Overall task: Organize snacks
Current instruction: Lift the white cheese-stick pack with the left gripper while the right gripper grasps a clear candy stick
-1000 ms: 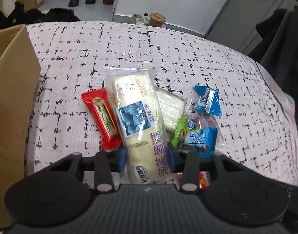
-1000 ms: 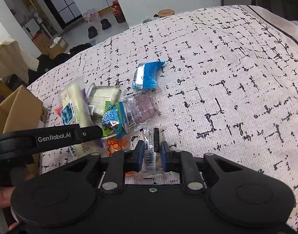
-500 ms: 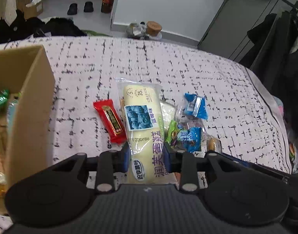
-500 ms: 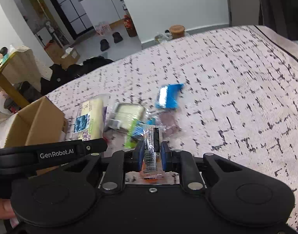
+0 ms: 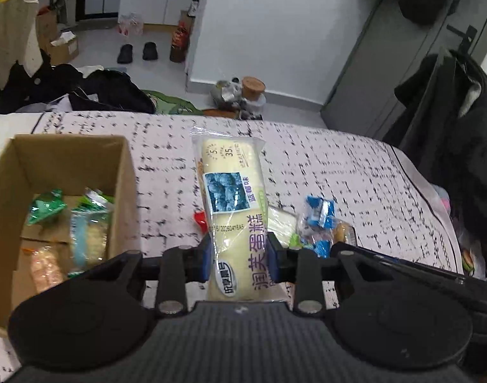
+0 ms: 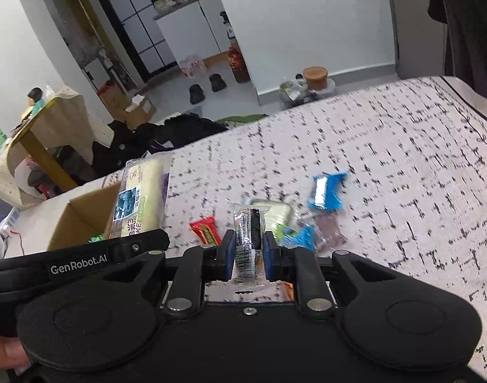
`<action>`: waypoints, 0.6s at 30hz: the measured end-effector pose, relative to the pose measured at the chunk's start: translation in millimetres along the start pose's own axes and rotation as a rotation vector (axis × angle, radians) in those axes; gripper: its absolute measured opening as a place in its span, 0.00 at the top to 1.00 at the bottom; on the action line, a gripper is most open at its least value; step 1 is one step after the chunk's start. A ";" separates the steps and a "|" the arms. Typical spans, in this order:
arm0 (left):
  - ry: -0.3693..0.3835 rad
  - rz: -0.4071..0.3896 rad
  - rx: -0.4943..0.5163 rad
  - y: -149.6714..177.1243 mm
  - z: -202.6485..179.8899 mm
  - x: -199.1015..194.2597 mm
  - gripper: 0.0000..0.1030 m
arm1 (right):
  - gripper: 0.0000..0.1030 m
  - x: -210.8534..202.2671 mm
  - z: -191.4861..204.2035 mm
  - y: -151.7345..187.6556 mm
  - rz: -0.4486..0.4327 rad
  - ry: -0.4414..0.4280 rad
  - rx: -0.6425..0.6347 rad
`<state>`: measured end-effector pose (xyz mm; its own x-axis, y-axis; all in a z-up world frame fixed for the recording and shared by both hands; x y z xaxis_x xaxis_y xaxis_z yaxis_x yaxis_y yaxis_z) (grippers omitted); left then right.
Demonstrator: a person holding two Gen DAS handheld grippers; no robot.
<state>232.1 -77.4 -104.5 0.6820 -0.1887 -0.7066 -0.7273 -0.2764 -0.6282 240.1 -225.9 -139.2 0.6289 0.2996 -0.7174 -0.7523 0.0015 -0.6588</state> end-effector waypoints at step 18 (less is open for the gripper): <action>-0.007 -0.068 -0.013 -4.7 26.3 -42.2 0.70 | 0.83 -15.8 54.4 -8.0 -0.061 -0.059 -0.072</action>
<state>204.8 -43.3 -80.3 0.7290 -0.1629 -0.6649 -0.6785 -0.3004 -0.6704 225.5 -178.8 -110.3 0.6585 0.3569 -0.6625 -0.6958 -0.0465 -0.7167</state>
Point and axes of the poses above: each gripper's, at about its wrist camera, not at the fingertips, and x roughly the way its jaws point, z to its left, y to its underside, the point moved 2 cm from there along x, roughly the way its jaws point, and after that the axes turned 6 degrees about y, right-handed, at the moved point
